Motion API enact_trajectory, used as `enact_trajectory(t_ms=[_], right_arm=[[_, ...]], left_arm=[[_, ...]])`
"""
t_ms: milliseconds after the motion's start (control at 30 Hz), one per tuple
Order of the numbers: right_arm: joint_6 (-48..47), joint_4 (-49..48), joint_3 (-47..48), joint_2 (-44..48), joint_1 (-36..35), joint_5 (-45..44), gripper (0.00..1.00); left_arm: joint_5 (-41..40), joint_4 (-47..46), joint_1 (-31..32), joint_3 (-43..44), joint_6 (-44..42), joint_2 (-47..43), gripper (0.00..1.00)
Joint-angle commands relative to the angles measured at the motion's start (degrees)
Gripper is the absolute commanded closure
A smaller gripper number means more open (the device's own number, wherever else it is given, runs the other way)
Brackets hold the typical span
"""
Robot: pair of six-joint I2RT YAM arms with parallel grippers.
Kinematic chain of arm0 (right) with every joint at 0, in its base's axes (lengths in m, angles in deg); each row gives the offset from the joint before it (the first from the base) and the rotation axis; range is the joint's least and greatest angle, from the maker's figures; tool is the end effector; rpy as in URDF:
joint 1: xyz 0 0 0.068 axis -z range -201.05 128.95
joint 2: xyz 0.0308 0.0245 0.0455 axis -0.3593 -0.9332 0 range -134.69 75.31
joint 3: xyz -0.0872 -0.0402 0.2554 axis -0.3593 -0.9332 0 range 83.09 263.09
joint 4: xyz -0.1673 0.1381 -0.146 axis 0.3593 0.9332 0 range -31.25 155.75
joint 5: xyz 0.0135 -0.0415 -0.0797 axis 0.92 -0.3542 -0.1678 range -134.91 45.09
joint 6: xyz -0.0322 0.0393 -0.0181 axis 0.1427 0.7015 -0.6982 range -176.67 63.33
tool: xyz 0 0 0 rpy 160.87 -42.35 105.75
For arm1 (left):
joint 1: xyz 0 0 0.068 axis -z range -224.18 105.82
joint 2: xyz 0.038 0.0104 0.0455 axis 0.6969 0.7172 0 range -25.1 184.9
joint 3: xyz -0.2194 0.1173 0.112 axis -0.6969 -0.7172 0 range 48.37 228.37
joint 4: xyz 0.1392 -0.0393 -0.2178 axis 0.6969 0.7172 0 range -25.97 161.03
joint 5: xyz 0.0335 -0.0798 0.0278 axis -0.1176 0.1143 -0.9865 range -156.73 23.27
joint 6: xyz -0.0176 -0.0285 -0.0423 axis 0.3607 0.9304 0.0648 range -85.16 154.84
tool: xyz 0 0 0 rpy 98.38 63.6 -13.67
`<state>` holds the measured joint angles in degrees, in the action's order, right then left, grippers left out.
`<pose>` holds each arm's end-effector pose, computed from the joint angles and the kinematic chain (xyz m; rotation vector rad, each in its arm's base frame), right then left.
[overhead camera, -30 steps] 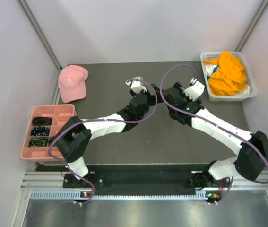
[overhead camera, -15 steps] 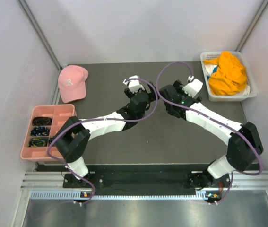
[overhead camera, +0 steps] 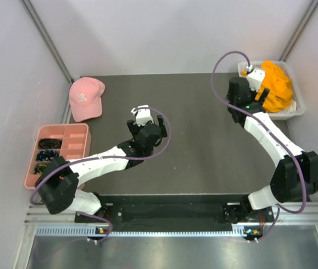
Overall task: Fold and stack the t-shirts
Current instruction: Grab crumpled tshirt from bin with the right arm
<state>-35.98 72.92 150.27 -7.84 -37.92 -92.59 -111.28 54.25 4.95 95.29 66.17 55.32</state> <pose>0.3189 0.0691 0.3167 0.5409 1.8636 -0.4386 0.2182 -0.2138 0.2486 -0.1975 1.8557 -0.1964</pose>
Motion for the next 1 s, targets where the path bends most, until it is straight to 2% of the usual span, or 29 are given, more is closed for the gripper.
enact_trajectory(t_ms=[0, 200, 467, 800, 967], right_arm=[[-8.12, -0.3, 10.66, -3.4, 5.17, 9.26, 0.01], [-12.86, 8.4, 27.26, -16.24, 9.91, 8.39, 0.01], [-12.87, 15.08, 38.63, -24.24, 14.48, 13.48, 0.01], [-11.29, 17.11, 36.89, -24.42, 20.9, 20.07, 0.18], [-11.9, 17.82, 36.27, -25.39, 21.96, 21.05, 0.18]], left_arm=[[-1.41, 6.87, -0.08, -0.51, -1.01, -2.64, 0.01], [-0.88, 8.29, -0.08, -3.67, -1.71, -5.62, 0.01], [-1.76, 8.99, 0.01, -6.22, -3.91, -6.33, 0.01], [-1.76, 8.9, -0.52, -7.19, -5.58, -6.77, 0.01], [-1.59, 8.2, -0.87, -7.54, -5.93, -6.6, 0.01]])
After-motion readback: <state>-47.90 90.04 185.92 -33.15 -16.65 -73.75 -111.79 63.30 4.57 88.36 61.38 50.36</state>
